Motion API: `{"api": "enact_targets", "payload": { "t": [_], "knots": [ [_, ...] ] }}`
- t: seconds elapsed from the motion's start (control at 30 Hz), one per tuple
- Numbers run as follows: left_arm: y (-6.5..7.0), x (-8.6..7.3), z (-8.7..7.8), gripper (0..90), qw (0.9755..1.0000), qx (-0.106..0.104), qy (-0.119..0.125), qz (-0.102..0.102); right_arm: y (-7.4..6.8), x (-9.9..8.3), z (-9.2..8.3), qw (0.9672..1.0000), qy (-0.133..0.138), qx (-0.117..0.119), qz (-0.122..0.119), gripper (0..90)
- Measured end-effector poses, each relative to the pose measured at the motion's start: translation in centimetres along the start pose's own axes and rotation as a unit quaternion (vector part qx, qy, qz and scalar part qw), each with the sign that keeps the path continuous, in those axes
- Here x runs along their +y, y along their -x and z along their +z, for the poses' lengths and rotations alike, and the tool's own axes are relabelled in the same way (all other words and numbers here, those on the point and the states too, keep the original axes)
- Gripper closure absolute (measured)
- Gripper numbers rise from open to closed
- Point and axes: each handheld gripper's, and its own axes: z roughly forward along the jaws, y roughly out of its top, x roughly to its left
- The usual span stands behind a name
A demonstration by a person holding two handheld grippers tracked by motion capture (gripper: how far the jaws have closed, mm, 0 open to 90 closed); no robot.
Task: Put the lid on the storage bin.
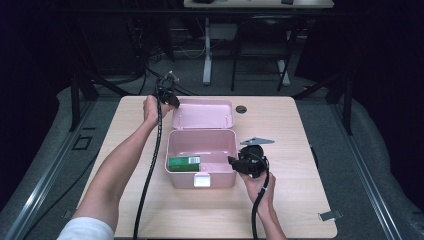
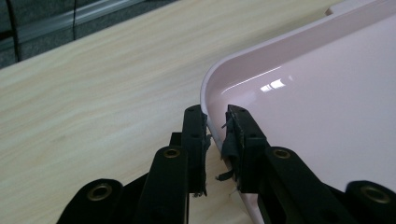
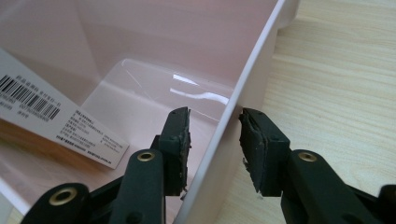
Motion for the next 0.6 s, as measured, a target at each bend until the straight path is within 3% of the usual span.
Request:
{"api": "enact_targets", "payload": {
  "t": [0.23,0.37,0.6],
  "knots": [
    [-0.1,0.1,-2.3,78.0,0.9992,-0.008,0.039,0.01,0.0,0.0,0.2,1.0,0.001,-0.005,0.003,62.2],
    [-0.4,0.1,-3.8,78.5,0.9973,-0.027,0.068,-0.002,0.0,0.0,0.3,1.0,0.001,-0.006,0.006,62.3],
    [-0.3,0.2,-6.3,79.7,0.9953,-0.034,0.09,0.009,-0.1,0.0,0.3,0.9999,0.005,-0.006,0.011,62.4]
  ]
}}
